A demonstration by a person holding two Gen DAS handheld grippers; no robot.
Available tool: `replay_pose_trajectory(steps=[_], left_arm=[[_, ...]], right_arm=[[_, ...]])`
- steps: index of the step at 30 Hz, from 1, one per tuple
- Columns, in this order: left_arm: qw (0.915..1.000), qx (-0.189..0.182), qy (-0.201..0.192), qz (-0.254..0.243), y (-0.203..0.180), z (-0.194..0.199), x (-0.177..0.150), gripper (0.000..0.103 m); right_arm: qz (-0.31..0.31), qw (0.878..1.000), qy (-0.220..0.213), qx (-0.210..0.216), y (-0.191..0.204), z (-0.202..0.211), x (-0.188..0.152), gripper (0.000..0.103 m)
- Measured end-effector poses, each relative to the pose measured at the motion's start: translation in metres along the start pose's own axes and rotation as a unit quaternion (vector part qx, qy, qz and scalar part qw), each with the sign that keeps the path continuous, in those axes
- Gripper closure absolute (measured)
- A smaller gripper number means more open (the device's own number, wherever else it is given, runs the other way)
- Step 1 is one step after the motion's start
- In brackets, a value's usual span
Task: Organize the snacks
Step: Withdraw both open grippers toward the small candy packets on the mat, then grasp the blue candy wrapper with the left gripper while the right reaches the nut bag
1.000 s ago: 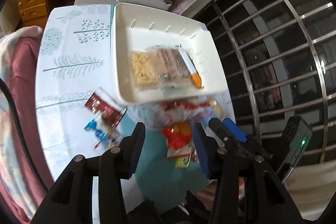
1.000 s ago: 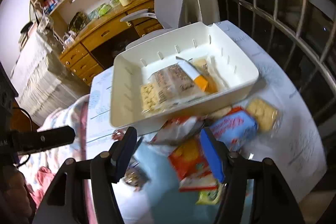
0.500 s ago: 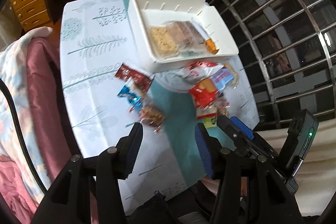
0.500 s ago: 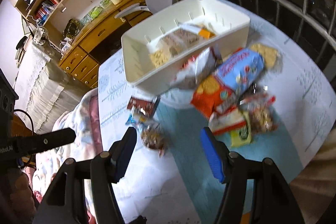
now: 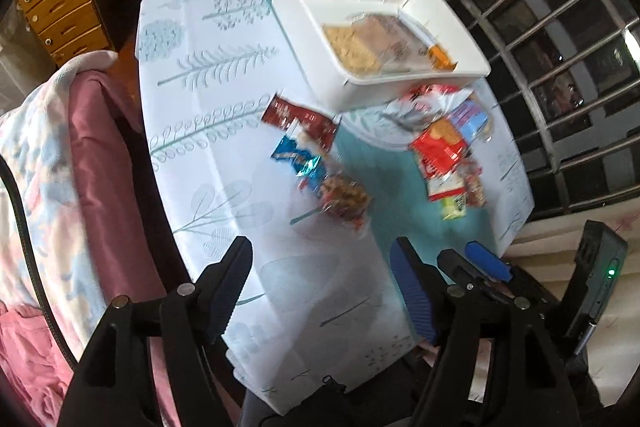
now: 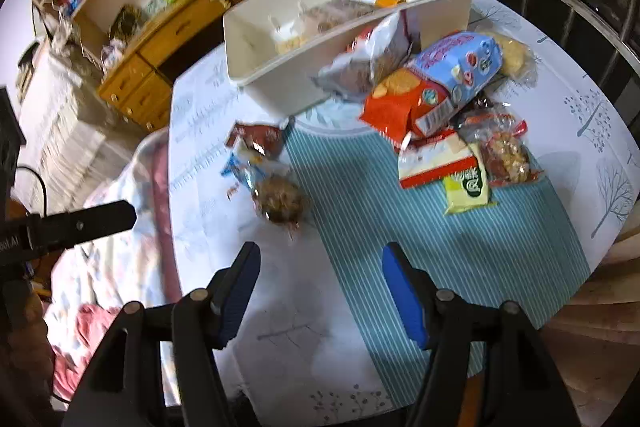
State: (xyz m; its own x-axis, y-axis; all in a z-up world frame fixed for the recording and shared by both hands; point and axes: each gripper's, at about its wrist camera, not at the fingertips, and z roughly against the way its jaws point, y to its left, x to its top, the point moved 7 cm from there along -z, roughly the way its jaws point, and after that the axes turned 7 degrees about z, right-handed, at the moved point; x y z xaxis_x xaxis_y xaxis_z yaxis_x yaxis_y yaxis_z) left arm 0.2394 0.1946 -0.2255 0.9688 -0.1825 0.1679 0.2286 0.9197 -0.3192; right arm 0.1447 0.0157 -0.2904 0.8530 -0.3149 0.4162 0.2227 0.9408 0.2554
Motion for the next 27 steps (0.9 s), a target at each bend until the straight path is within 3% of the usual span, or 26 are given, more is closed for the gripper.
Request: replay_pose_trajectory(steps=[1,3,8,12,16,21,24,27], left_arm=[[1.0,0.001,0.006,0.0,0.002,-0.005,-0.001,0.029],[0.9999,0.002,0.016,0.002,0.004,-0.014,-0.002,0.025],[0.9995,0.015,0.027,0.004,0.009,-0.036,0.002,0.018],[0.9993,0.023,0.027,0.013,0.014,-0.048,0.015,0.018],[0.9989,0.027,0.023,0.031,0.021,-0.058,0.034,0.018],[0.9978,0.005,0.024,0.061,0.029,-0.079,0.056,0.018],[0.9965,0.007,0.025,0.08,0.035,-0.095,0.066,0.018],[0.995,0.002,0.035,0.094,0.037,-0.11,0.072,0.018]], right_arm=[[0.005,1.0,0.003,-0.004,0.001,-0.003,-0.002,0.027],[0.015,1.0,0.006,-0.012,0.002,-0.007,-0.005,0.02],[0.055,0.998,0.003,-0.025,0.009,-0.016,-0.005,0.02],[0.126,0.991,-0.011,-0.039,0.025,-0.022,0.0,0.02],[0.193,0.98,-0.029,-0.036,0.042,-0.031,0.004,0.02],[0.285,0.955,-0.071,-0.05,0.059,-0.048,0.009,0.02],[0.327,0.941,-0.075,-0.05,0.068,-0.065,0.011,0.021],[0.345,0.935,-0.071,-0.037,0.073,-0.08,0.013,0.023]])
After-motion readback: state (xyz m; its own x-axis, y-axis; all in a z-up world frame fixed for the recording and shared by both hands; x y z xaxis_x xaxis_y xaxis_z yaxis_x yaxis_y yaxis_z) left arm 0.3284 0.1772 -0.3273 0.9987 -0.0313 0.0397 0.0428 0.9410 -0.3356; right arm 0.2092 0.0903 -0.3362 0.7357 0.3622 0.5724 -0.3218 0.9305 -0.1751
